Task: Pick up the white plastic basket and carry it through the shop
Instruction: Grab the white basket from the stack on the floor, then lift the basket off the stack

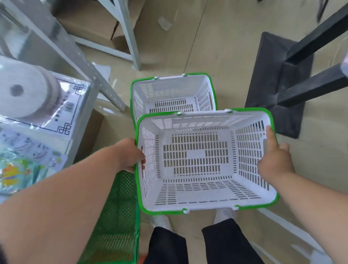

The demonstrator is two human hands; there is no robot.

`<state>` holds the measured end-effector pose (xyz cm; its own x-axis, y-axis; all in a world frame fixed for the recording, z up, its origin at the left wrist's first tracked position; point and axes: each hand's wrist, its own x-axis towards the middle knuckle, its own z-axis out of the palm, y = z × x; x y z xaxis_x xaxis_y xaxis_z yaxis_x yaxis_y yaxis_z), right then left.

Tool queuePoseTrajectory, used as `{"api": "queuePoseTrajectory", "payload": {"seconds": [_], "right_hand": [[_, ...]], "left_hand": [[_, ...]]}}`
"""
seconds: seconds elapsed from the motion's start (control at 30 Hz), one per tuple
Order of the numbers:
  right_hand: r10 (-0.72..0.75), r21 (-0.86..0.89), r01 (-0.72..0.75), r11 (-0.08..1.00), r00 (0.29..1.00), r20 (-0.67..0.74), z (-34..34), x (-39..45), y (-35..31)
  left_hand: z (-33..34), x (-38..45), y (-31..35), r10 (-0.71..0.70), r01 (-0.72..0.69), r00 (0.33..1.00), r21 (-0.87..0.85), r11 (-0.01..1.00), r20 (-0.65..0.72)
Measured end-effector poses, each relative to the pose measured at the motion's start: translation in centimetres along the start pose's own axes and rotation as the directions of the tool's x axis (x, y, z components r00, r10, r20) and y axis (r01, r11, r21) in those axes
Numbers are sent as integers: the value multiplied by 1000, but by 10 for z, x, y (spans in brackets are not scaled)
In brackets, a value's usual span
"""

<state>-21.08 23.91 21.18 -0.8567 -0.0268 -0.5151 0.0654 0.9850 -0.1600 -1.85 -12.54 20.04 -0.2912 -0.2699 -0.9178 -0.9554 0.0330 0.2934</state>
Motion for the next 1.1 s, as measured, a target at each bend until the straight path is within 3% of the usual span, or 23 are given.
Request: {"api": "queuePoseTrajectory", "payload": {"seconds": [0.2, 0.3, 0.73, 0.9, 1.1], "right_hand": [[-76, 56, 78, 995, 996, -49, -37, -14, -77], [-113, 89, 117, 989, 992, -46, -42, -6, -112], [-228, -59, 227, 972, 974, -3, 40, 161, -192], [-208, -122, 205, 971, 978, -7, 57, 222, -197], [-168, -149, 173, 974, 985, 41, 47, 252, -214]], "left_hand": [[-61, -50, 8, 197, -193, 951, 42, 980, -240], [-81, -57, 14, 225, -230, 915, 25, 973, -335], [-97, 105, 42, 100, -153, 871, -72, 986, -481], [-86, 169, 63, 83, -120, 810, -25, 992, -581], [-95, 190, 88, 69, -82, 811, 4, 997, -581]]}}
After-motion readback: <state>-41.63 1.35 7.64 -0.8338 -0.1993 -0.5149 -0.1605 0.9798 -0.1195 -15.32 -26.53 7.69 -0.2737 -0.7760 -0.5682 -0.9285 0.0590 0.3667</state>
